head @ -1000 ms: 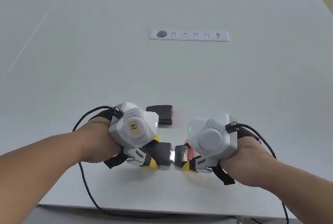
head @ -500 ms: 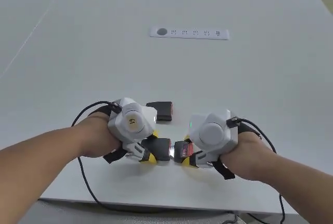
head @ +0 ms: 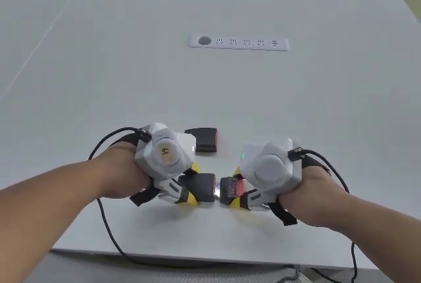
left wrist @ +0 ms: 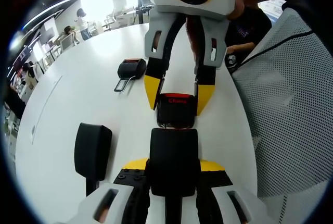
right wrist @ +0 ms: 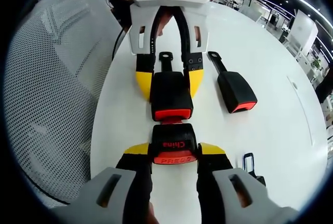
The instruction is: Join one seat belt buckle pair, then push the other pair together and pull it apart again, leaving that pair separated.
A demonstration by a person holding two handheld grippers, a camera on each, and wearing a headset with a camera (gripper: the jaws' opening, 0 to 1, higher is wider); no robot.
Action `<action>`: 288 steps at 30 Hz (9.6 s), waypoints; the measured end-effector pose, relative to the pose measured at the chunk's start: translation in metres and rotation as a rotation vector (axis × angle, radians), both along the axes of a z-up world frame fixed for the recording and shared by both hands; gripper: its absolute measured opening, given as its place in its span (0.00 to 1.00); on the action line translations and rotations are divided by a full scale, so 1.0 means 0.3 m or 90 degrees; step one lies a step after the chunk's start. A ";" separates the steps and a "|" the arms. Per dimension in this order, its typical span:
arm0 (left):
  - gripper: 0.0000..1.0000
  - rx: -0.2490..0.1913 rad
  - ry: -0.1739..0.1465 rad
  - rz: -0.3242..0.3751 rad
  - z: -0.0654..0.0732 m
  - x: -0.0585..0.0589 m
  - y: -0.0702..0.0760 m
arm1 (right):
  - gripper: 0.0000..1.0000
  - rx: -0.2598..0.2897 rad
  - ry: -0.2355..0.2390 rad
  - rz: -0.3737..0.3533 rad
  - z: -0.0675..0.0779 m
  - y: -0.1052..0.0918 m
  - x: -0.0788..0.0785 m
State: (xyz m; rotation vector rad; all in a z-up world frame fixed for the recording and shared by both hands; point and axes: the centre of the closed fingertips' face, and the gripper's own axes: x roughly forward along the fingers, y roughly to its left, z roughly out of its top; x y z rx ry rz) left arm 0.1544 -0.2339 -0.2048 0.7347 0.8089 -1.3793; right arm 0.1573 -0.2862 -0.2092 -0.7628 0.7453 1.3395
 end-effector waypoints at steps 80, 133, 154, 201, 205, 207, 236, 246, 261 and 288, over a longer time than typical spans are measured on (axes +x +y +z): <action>0.40 0.001 -0.045 0.056 0.111 0.001 0.047 | 0.33 0.066 0.008 -0.047 0.124 -0.054 -0.020; 0.41 0.037 -0.053 0.036 0.036 0.391 0.029 | 0.30 -0.050 -0.030 -0.055 0.049 -0.323 0.286; 0.33 0.066 -0.057 -0.002 0.001 0.352 0.034 | 0.31 -0.059 0.000 0.010 0.016 -0.329 0.292; 0.33 0.090 -0.065 -0.004 -0.022 0.352 0.049 | 0.30 -0.046 -0.038 0.025 0.023 -0.123 0.314; 0.33 0.092 -0.064 -0.003 -0.020 0.349 0.047 | 0.30 -0.052 -0.045 0.036 0.018 -0.103 0.322; 0.33 0.093 -0.065 -0.003 -0.023 0.351 0.049 | 0.31 -0.059 -0.053 0.037 0.020 -0.097 0.323; 0.32 0.084 -0.066 -0.003 -0.002 0.332 0.039 | 0.28 -0.018 -0.044 0.024 0.023 -0.029 0.318; 0.32 0.080 -0.057 -0.014 -0.002 0.332 0.038 | 0.27 -0.017 -0.041 0.024 0.027 -0.019 0.311; 0.32 0.079 -0.058 -0.012 -0.007 0.337 0.040 | 0.27 -0.010 -0.041 0.034 0.039 0.011 0.308; 0.32 0.086 -0.053 -0.003 -0.006 0.339 0.036 | 0.28 -0.027 -0.034 0.036 0.034 0.025 0.319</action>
